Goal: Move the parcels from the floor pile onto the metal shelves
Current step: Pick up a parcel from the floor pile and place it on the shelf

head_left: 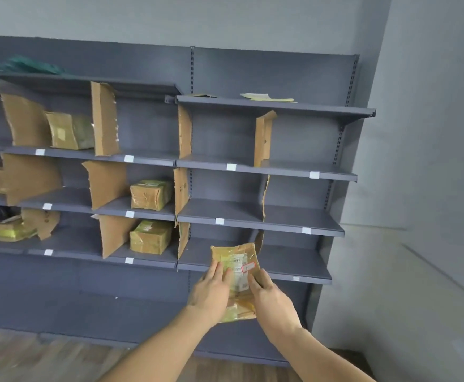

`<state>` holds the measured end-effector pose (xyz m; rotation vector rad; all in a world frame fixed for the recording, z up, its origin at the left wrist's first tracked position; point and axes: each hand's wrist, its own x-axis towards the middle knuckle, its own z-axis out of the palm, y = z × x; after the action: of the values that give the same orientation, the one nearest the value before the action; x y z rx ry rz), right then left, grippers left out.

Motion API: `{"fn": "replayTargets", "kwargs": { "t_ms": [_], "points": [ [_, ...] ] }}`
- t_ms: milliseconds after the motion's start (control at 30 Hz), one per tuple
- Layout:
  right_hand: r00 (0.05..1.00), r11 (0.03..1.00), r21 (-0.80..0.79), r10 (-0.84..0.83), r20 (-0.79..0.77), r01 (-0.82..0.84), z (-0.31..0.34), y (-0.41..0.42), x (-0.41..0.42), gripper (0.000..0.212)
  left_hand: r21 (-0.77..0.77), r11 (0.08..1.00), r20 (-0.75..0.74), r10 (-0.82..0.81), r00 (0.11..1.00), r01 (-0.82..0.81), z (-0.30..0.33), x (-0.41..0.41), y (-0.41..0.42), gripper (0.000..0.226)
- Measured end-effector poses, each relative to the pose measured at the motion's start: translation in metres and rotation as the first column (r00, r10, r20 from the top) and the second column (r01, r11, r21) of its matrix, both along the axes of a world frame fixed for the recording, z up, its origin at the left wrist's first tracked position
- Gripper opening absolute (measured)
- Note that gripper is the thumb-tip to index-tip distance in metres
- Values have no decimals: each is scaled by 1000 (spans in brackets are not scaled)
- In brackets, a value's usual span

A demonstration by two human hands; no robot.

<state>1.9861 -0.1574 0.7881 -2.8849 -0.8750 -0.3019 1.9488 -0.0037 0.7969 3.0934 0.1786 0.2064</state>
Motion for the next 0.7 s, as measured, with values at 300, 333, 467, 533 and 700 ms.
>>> {"fn": "replayTargets", "kwargs": {
  "t_ms": [300,333,467,533,700],
  "points": [
    [995,996,11,93,47,-94,19,95,23,80,-22,999,89,33,995,-31,18,8,96,82],
    [994,995,13,99,47,-100,19,104,26,80,-18,999,96,36,995,-34,18,9,104,82],
    [991,991,16,132,26,-133,13,135,44,78,1,999,104,51,993,-51,12,20,133,79],
    [988,988,3,156,14,-156,8,154,57,78,-6,997,101,73,992,-73,5,30,151,74],
    [974,974,-5,228,13,-228,-5,213,100,81,-3,988,70,153,986,-153,-11,60,206,73]
  ]
}}
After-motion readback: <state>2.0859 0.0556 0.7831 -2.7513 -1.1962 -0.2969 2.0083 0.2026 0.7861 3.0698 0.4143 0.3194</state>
